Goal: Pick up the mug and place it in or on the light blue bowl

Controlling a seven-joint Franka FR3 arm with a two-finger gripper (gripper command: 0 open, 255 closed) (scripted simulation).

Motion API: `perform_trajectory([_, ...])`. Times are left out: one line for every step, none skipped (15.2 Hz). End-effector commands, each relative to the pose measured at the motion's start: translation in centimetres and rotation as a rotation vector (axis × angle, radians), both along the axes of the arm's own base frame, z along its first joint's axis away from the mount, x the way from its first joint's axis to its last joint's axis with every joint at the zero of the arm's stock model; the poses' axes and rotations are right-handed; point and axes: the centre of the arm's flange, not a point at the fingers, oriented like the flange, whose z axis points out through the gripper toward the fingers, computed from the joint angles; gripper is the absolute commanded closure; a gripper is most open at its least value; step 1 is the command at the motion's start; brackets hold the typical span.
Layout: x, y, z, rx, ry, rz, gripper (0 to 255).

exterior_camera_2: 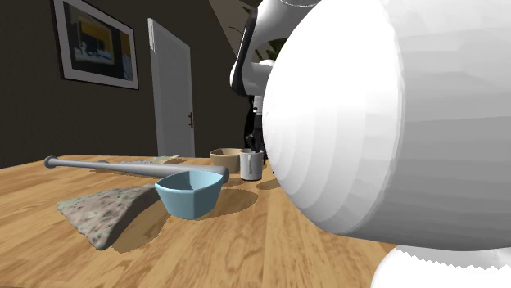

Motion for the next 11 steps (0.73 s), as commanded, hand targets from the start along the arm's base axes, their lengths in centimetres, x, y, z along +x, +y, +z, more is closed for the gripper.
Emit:
perform_trajectory([0.0, 0.1, 1.1, 0.000, 0.000, 0.000, 255])
perform_trajectory([0.0, 0.1, 1.6, 0.000, 0.000, 0.000, 255])
perform_trajectory([0.0, 0.1, 2.1, 0.000, 0.000, 0.000, 255])
perform_trajectory([0.0, 0.1, 2.6, 0.000, 0.000, 0.000, 255])
perform_trajectory([0.0, 0.1, 3.2, 0.000, 0.000, 0.000, 255])
perform_trajectory([0.0, 0.1, 3.7, 0.000, 0.000, 0.000, 255])
perform_trajectory([0.0, 0.1, 4.2, 0.000, 0.000, 0.000, 255])
perform_trajectory([0.0, 0.1, 4.7, 0.000, 0.000, 0.000, 255])
perform_trajectory([0.0, 0.1, 5.3, 0.000, 0.000, 0.000, 255])
perform_trajectory([0.0, 0.1, 5.8, 0.000, 0.000, 0.000, 255])
perform_trajectory([0.0, 0.1, 6.3, 0.000, 0.000, 0.000, 255])
